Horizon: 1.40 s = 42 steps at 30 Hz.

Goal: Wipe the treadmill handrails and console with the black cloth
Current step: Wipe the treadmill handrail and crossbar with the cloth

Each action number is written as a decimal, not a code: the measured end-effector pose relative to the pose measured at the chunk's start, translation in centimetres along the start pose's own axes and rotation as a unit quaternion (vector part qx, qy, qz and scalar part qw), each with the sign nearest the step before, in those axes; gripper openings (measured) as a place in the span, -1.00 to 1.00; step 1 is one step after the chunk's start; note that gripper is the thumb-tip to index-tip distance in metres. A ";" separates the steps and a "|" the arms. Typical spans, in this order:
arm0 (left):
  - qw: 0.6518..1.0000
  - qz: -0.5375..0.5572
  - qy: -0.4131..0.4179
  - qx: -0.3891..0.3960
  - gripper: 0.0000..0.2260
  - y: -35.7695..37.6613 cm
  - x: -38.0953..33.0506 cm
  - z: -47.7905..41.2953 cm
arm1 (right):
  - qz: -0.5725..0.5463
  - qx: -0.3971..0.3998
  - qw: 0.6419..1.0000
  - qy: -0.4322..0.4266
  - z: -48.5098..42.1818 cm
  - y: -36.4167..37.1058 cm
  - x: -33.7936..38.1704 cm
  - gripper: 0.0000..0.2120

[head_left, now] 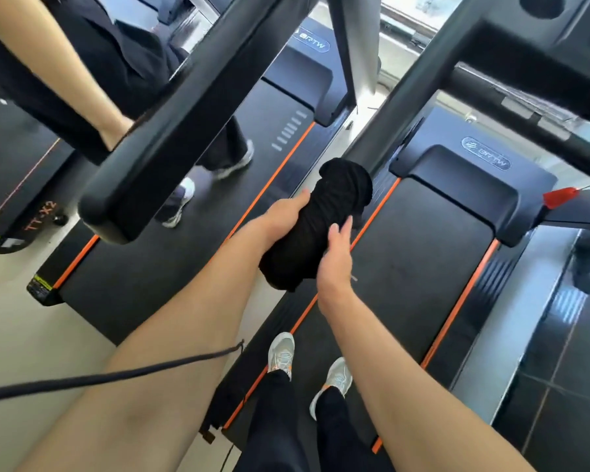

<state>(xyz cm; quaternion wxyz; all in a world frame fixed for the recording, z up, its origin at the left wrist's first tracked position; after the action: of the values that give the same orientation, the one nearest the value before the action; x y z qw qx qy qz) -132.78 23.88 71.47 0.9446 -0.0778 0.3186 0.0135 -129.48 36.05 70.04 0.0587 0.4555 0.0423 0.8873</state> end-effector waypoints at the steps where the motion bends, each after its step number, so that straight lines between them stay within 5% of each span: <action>1: 0.999 0.037 -0.005 0.017 -0.51 0.0 -0.1 -0.8 | 0.001 -0.003 1.000 0.002 0.2 0.7 -0.4 -0.39; 7: 0.991 0.088 0.018 0.098 -0.48 2.2 -3.9 -4.5 | -0.056 -0.103 0.992 -0.053 -2.7 1.8 2.1 -0.48; 14: 0.989 0.036 0.094 0.105 -0.55 3.6 -6.9 -3.6 | -0.034 -0.114 0.991 -0.064 -7.4 0.5 7.7 -0.49; 17: 0.994 -0.053 0.096 0.030 -0.39 2.0 -3.7 -1.9 | -0.039 -0.101 0.993 -0.057 -4.7 1.2 4.8 -0.46; 21: 0.982 -0.095 0.149 -0.063 -0.57 0.4 1.7 2.5 | -0.062 -0.086 0.994 -0.022 0.7 2.3 -1.5 -0.48; 27: 0.956 0.133 0.169 -0.200 -0.79 1.5 8.0 5.3 | -0.002 -0.015 0.999 0.031 5.3 2.1 -5.9 -0.48; 32: 0.909 0.224 0.110 -0.335 -0.70 2.7 7.7 4.9 | 0.057 0.032 0.998 -0.024 2.6 0.7 -3.4 -0.46; 37: 0.876 0.043 0.068 -0.476 -0.74 2.9 5.0 6.3 | 0.099 0.018 0.990 -0.095 -1.9 0.9 0.5 -0.32; 42: 0.934 -0.228 0.078 -0.264 -0.57 2.4 -0.8 3.5 | 0.065 -0.037 0.994 -0.082 -4.5 1.2 2.9 -0.32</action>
<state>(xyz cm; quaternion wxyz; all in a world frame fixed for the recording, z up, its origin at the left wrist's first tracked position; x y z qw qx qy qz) -131.52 26.76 74.37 0.8397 -0.3960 0.3501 -0.1249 -134.87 35.20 69.96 0.0205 0.5259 -0.0251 0.8499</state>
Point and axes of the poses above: each hand's wrist, its own z-axis away from the middle knuckle, its own y-axis out of the palm, x = y × z, the point moved 4 cm from there along -z, towards the middle knuckle, and after that the axes turned 2 degrees about -y, right-handed, at the moved point
